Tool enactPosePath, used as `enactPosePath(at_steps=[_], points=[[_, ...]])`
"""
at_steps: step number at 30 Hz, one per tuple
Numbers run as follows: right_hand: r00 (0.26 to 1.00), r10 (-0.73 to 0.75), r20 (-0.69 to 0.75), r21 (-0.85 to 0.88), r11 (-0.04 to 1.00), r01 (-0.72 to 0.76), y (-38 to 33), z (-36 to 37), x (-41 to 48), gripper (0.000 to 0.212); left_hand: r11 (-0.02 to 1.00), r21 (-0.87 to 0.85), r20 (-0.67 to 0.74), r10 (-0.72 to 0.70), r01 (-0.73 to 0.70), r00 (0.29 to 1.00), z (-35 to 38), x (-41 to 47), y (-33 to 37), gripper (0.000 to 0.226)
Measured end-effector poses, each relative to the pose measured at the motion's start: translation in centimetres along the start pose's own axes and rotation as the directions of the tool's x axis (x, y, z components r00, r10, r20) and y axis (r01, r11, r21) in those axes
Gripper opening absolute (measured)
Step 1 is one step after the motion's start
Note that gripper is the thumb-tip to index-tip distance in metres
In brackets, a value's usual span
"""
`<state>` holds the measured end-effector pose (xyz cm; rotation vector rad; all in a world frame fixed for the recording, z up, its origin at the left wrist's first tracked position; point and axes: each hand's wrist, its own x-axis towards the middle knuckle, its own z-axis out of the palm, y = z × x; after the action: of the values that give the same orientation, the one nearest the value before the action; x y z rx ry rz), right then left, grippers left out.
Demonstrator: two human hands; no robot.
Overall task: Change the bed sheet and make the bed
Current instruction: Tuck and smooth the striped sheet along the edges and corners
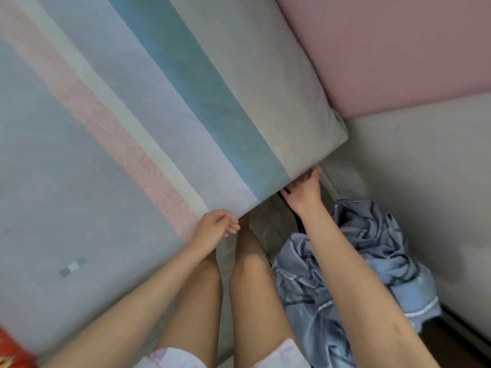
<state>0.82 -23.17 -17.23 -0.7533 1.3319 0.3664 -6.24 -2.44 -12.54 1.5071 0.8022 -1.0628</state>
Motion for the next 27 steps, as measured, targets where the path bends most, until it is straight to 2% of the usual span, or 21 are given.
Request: enactPosePath(at_steps=[2, 3, 4, 6, 9, 11, 15, 18, 20, 24, 25, 27], points=[[0.989, 0.134, 0.056, -0.010, 0.991, -0.134, 3.5, -0.8, -0.9, 0.067, 0.920, -0.177, 0.064, -0.343, 0.349, 0.937, 0.1, -0.7, -1.9, 0.027], [0.979, 0.189, 0.075, -0.022, 0.982, -0.188, 5.3, -1.1, -1.2, 0.067, 0.856, -0.287, 0.072, -0.428, 0.430, 0.901, 0.1, -1.0, -3.3, 0.023], [0.966, 0.234, 0.108, -0.035, 0.972, -0.231, 7.1, -1.0, -1.3, 0.066, 0.809, -0.388, 0.048, -0.460, 0.441, 0.887, 0.2, -1.2, -5.1, 0.019], [0.951, 0.279, 0.136, -0.087, 0.959, -0.269, 9.5, -0.5, -1.6, 0.054, 0.725, -0.603, -0.045, -0.447, 0.332, 0.894, 0.6, -1.3, -7.1, 0.026], [0.946, 0.289, 0.147, -0.111, 0.955, -0.275, 12.4, -0.1, -1.3, 0.031, 0.457, -0.882, -0.115, -0.440, 0.112, 0.890, -0.3, -0.6, -9.8, 0.035], [0.943, 0.283, 0.177, -0.114, 0.957, -0.266, 13.7, -0.3, -1.0, 0.028, 0.281, -0.959, -0.116, -0.462, 0.021, 0.879, -1.7, 0.5, -11.3, 0.030], [0.950, 0.218, 0.221, -0.193, 0.965, -0.177, 14.5, -1.5, 0.5, 0.020, 0.051, -0.996, -0.091, -0.439, -0.076, 0.894, -3.3, 2.2, -14.6, 0.027], [0.965, 0.191, 0.180, -0.291, 0.947, -0.133, 14.8, -2.3, 1.3, 0.019, -0.051, -0.993, -0.082, -0.382, -0.110, 0.920, -3.6, 2.6, -16.0, 0.020], [0.988, 0.121, 0.097, -0.402, 0.913, -0.072, 15.0, -2.3, 1.6, 0.019, -0.074, -0.993, -0.051, -0.406, -0.088, 0.912, -3.5, 2.9, -16.5, 0.021], [0.998, -0.006, -0.059, -0.566, 0.824, -0.029, 15.6, -0.9, 1.7, 0.018, 0.016, -0.999, -0.042, -0.521, -0.039, 0.853, -3.5, 4.3, -17.2, 0.026], [0.995, -0.030, -0.095, -0.586, 0.810, -0.032, 15.9, -0.1, 1.8, 0.019, 0.003, -0.998, -0.053, -0.528, -0.061, 0.848, -3.8, 4.7, -17.0, 0.026], [0.986, -0.074, -0.149, -0.546, 0.838, -0.019, 16.1, 1.6, 2.1, 0.024, 0.012, -0.994, -0.095, -0.556, -0.106, 0.826, -4.6, 5.8, -16.2, 0.024]])
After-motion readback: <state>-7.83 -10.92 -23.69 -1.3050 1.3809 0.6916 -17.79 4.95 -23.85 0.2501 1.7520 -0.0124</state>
